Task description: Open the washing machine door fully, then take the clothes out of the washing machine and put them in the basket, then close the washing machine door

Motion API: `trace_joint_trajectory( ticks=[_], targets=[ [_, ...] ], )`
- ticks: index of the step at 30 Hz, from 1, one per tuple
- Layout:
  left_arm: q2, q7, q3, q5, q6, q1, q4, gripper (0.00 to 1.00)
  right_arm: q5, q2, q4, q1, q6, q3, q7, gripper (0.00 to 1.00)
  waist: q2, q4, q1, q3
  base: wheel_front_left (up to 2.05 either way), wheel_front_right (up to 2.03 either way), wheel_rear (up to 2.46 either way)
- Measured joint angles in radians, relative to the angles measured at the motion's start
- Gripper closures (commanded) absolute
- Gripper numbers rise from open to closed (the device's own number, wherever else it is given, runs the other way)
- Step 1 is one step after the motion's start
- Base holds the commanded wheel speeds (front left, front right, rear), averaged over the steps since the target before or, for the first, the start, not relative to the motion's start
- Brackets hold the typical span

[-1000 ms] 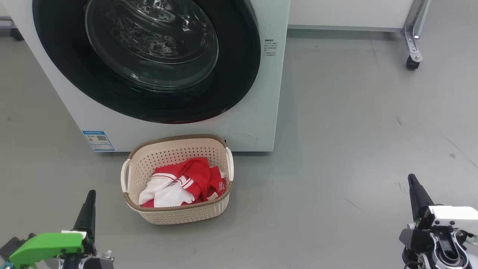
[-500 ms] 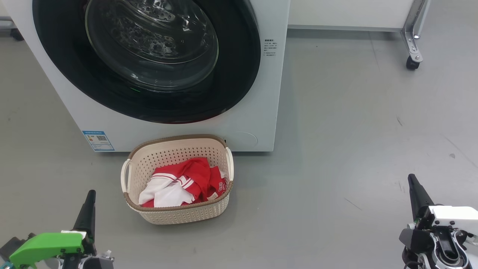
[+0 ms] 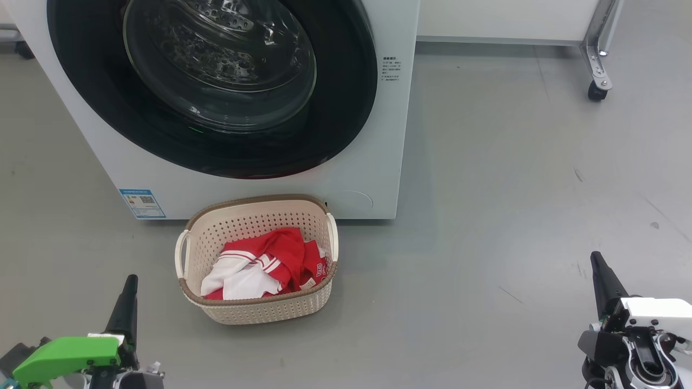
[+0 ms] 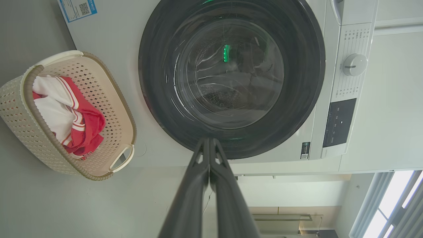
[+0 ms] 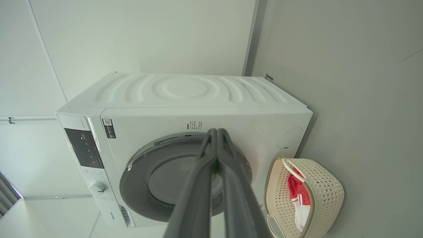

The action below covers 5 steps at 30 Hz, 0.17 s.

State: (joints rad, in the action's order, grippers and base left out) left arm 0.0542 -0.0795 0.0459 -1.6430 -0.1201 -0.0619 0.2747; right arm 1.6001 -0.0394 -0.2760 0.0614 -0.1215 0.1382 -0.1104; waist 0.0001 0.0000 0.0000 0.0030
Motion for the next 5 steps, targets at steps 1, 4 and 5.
trace_joint_trajectory(
  ticks=[1,4,5],
  targets=[
    [0.0,0.0,0.0,0.0,0.0,0.0,0.0,1.0,0.0,0.0,0.0,0.0,0.0,0.0,0.0,1.0,0.0,0.0,0.0,0.0,0.0,0.0,0.0],
    [0.0,0.0,0.0,0.0,0.0,0.0,0.0,1.0,0.0,0.0,0.0,0.0,0.0,0.0,0.0,1.0,0.0,0.0,0.0,0.0,0.0,0.0,0.0],
    [0.0,0.0,0.001,0.0,0.0,0.0,0.0,1.0,0.0,0.0,0.0,0.0,0.0,0.0,0.0,1.0,0.0,0.0,0.0,0.0,0.0,0.0,0.0]
  ],
)
